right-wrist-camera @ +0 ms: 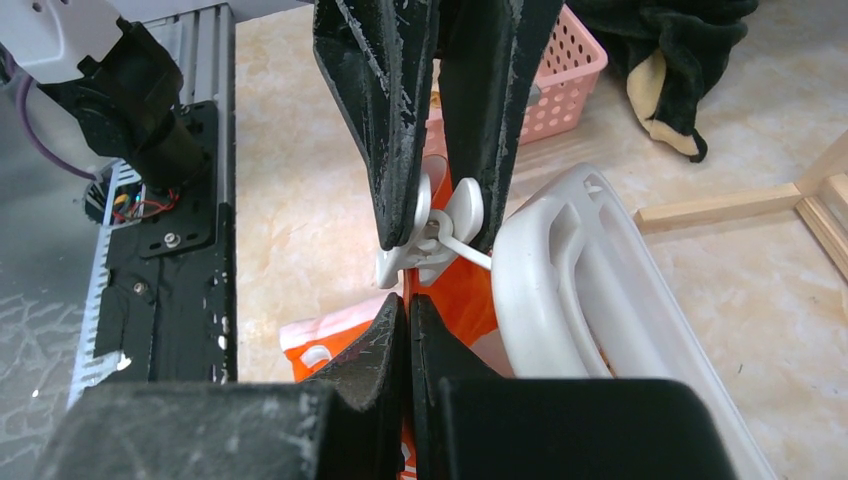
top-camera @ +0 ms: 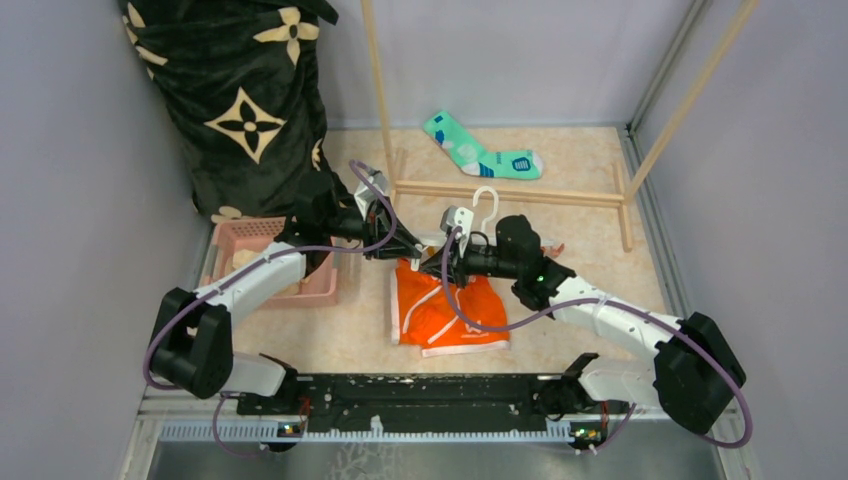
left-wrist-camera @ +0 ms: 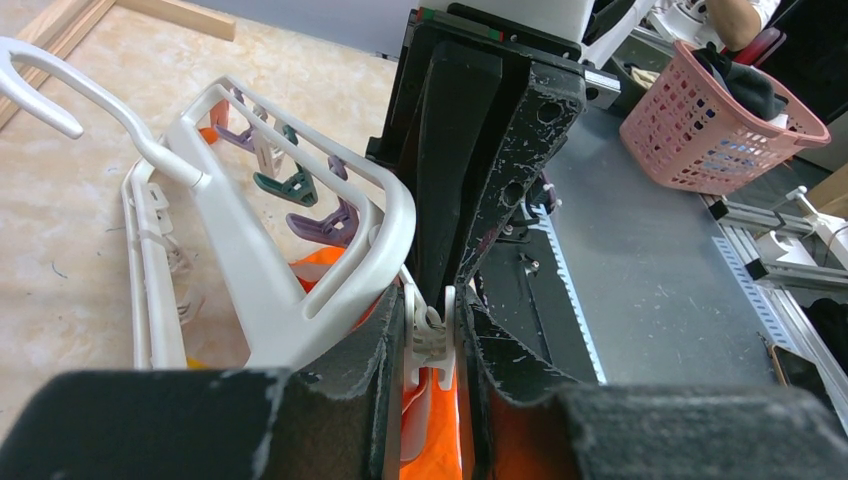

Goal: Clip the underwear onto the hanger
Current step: Clamp the underwear onto the hanger.

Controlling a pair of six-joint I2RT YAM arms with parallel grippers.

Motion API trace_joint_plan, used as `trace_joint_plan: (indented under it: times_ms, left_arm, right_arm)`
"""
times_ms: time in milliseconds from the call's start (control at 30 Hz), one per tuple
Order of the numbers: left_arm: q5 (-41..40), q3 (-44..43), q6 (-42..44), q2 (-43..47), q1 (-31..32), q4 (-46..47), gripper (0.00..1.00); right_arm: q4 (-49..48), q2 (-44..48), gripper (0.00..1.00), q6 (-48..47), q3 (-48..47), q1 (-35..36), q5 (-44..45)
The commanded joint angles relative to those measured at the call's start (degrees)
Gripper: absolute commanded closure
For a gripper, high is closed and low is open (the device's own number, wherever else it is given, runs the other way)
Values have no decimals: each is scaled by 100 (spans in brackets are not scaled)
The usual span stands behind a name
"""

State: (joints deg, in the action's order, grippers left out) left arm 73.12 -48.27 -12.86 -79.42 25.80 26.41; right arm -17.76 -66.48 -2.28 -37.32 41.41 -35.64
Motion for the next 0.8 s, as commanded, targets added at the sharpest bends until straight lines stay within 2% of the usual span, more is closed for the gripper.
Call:
trace_joint_plan:
  times_ms: [0,433,633,767]
  left_arm:
    - [162,-37,210,31,43,-96,97]
    - [92,-64,391,48,44,-306,95]
    - [72,-69,493,79,43,-426,84]
    - [29,-68,563,114,44,-488,70]
  right_arm:
    - [-386,258,100,114,-355,-96,-109]
    - [-405,328,100,228,-393,-107,-256]
    - [-434,275,100,254,-416,-115,-171]
    - [-431,265,100,254,-416,-115,-138]
